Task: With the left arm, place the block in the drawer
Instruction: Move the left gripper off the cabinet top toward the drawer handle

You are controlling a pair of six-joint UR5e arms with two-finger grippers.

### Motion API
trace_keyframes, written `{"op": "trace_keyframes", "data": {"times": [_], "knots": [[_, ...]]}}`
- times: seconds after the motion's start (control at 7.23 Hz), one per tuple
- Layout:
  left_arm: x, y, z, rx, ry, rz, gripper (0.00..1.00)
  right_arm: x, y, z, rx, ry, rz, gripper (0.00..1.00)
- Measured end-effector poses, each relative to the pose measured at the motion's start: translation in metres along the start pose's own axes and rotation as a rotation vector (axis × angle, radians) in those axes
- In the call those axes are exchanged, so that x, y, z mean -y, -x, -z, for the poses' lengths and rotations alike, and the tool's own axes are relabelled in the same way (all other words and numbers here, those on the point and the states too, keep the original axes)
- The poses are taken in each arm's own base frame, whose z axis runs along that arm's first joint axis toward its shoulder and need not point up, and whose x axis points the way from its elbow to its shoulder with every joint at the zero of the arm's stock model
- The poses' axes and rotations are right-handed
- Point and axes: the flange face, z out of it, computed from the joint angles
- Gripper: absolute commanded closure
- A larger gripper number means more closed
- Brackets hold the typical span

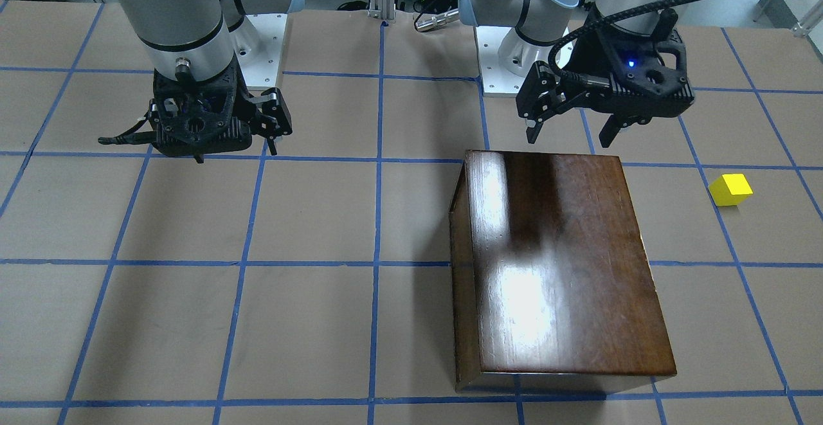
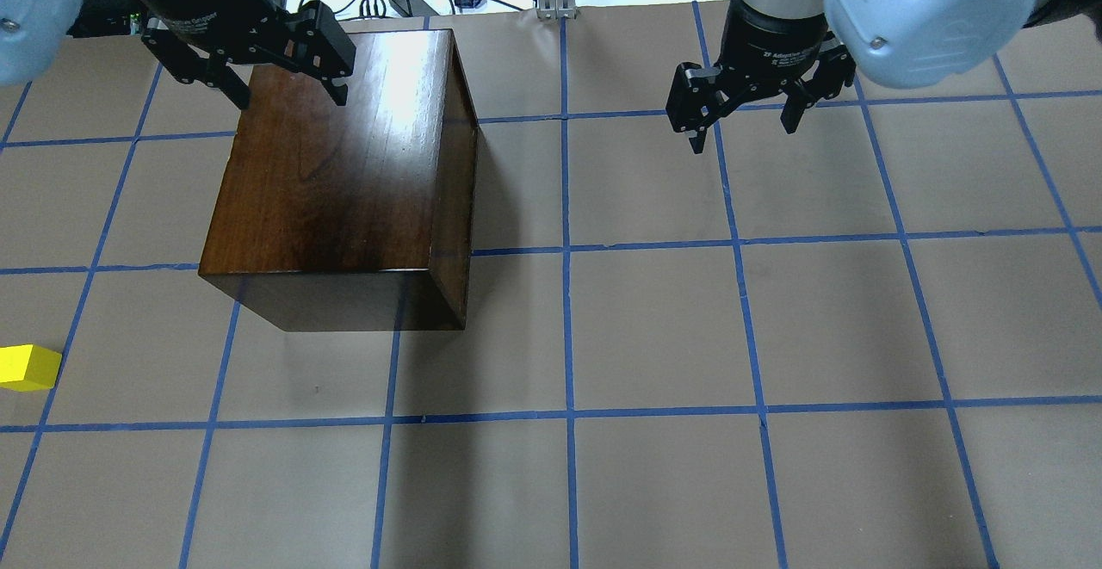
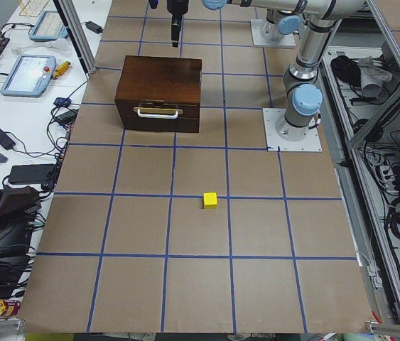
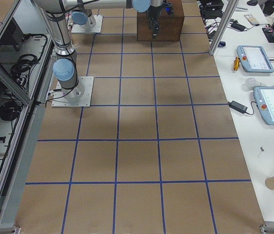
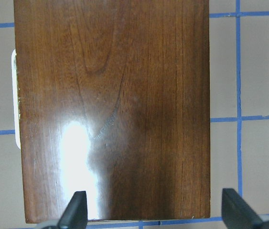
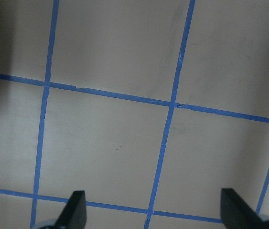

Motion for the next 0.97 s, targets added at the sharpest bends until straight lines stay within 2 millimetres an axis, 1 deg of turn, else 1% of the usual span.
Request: {"op": "trace_keyframes", "data": {"times": [0.97], "knots": [[-0.0061, 0.001, 0.0006, -0.001, 0.037, 0.003, 0.0, 0.0, 0.0, 0.0, 0.0, 0.0, 0.0, 0.0]]}}
